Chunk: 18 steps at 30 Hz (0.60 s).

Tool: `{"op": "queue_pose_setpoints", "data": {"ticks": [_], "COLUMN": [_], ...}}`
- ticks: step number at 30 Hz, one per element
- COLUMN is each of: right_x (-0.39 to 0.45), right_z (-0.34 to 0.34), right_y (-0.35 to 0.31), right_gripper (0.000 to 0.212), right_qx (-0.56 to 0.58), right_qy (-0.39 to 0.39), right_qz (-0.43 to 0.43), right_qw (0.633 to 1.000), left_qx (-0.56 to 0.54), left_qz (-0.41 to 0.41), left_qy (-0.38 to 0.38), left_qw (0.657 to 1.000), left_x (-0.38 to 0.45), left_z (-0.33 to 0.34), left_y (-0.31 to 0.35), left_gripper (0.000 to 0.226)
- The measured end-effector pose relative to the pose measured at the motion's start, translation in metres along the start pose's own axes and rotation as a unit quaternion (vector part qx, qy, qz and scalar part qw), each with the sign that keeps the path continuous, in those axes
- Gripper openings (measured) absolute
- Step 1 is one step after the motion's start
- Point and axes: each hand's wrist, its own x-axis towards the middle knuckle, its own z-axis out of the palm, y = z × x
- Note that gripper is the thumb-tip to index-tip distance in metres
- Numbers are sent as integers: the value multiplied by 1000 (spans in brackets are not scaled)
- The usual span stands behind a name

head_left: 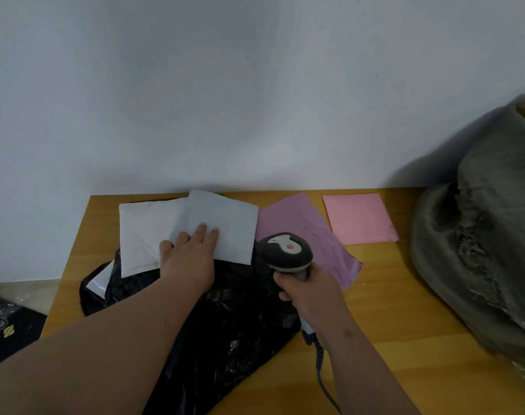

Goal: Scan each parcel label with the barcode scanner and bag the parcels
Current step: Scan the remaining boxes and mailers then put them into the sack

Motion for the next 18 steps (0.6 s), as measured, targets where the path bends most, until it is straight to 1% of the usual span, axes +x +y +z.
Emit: {"op": "queue_pose_setpoints", "data": {"ticks": [2, 4, 6, 8, 10, 12, 14, 16, 17, 18], "right_x": [1, 1, 0, -2, -4, -4, -6, -9, -11, -12], "right_z": [1, 2, 3, 4, 5, 5, 4, 3, 1, 0], "right_y": [-2, -3, -3, -4, -5, -7, -9, -11, -12, -13], "right_gripper": [18, 19, 21, 21, 19, 18, 19, 19, 19, 19], "right_qx": [6, 8, 7, 4, 3, -2, -9, -15, -15, -11], "right_qy": [-1, -2, -5, -10, -13, -11, -14, -20, -26, -32], "right_qz": [-3, -1, 3, 7, 10, 11, 6, -1, -4, -5], "right_qw": [1000, 1000, 1000, 1000, 1000, 1000, 1000, 1000, 1000, 999], "left_qx": [2, 4, 16, 6, -27, -72, -91, -62, -38, -12], "left_qz": [3, 16, 24, 13, 2, 3, 0, 5, 8, 12], "left_qy": [42, 86, 109, 111, 129, 125, 64, -7, -20, -15], "left_qw": [999, 996, 994, 994, 991, 990, 994, 998, 999, 1000], "left_x": [2, 4, 2, 0, -1, -1, -1, -1, -1, 0], "left_z": [0, 1, 1, 0, 0, -1, -1, -3, -4, -5], "left_y": [-1, -2, -2, -2, -2, -2, -5, -7, -8, -8], "left_gripper": [71, 53, 33, 28, 27, 30, 52, 72, 76, 75]}}
